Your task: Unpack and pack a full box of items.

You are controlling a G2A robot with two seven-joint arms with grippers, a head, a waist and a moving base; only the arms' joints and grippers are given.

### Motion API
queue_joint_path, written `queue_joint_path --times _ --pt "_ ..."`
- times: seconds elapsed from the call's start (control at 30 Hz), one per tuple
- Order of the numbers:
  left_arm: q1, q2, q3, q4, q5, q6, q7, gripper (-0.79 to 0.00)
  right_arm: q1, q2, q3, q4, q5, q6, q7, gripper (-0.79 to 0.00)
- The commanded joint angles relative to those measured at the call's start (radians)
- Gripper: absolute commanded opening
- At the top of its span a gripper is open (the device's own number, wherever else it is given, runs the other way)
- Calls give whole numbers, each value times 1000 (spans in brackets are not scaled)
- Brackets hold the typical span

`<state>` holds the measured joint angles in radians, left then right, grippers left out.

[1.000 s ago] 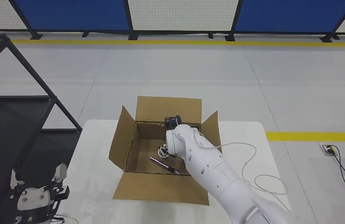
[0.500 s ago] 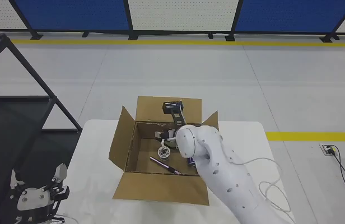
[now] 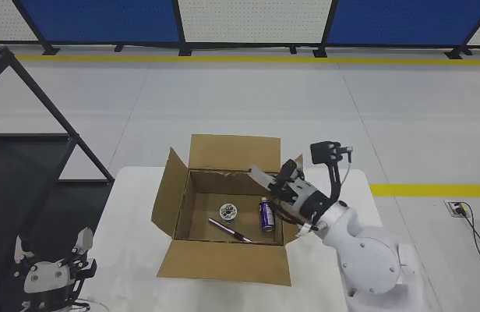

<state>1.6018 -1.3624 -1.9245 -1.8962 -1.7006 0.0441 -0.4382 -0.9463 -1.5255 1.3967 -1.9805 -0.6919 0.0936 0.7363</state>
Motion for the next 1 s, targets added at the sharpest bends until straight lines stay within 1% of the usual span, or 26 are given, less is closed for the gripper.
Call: queue_joint_path --times 0.0,0.07,0.13,0.2,0.37,0.6,0.7,0.77,0.83,0.9,0.97 --pt "0 0 0 0 0 0 0 0 -27 2 52 -5 33 46 -53 0" --pt "0 0 0 0 0 0 0 0 -47 2 85 0 73 109 -77 0" --pt "0 0 0 0 0 0 0 0 -53 6 117 15 83 149 -61 0" --pt "-2 0 -3 -3 1 -3 10 0 -52 13 127 34 41 189 -12 0" --pt "-7 0 -14 -8 17 -9 36 0 -52 13 127 34 41 189 -12 0" --pt "-7 1 -15 -9 20 -8 38 0 -52 13 127 34 41 189 -12 0" --pt "-7 1 -15 -9 20 -8 38 0 -67 13 132 53 77 184 -32 0" --pt "-10 1 -15 -10 22 -7 46 0 -63 17 144 79 105 190 5 0" --pt "-17 1 -16 -11 28 -11 57 0 -45 24 153 111 109 210 81 0" --pt "-28 2 -16 -13 42 -8 72 0 -27 29 154 133 99 232 112 0" --pt "-42 5 -15 -13 74 2 91 0 -14 32 145 149 124 231 154 0"
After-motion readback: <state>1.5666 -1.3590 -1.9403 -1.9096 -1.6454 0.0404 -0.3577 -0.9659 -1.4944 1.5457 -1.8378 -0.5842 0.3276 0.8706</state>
